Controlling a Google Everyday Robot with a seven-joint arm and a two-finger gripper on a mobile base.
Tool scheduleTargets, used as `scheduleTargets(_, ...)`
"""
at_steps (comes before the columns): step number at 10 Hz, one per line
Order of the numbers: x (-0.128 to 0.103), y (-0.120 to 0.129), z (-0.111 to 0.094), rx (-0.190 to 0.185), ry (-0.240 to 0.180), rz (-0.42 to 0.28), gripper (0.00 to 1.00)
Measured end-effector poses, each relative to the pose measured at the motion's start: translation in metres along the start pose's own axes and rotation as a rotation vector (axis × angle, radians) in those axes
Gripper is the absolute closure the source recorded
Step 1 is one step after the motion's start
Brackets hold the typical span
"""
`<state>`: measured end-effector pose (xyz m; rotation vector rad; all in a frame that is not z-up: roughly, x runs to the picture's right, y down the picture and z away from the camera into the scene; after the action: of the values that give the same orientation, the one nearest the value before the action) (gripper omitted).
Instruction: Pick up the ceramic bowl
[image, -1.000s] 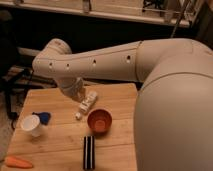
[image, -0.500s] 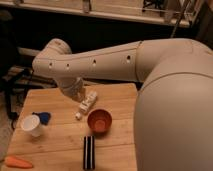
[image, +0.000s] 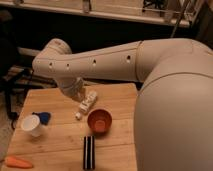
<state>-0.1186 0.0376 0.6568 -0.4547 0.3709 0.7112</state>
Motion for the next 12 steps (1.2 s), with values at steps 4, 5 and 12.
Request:
scheduleTargets(4,0.0,0.0,0.0,0.0,0.0,0.0,0.78)
scheduleTargets(5,0.0,0.0,0.0,0.0,0.0,0.0,0.78)
scheduleTargets(12,0.009,-0.025,0.009,-0.045,-0.055,0.077,0.78)
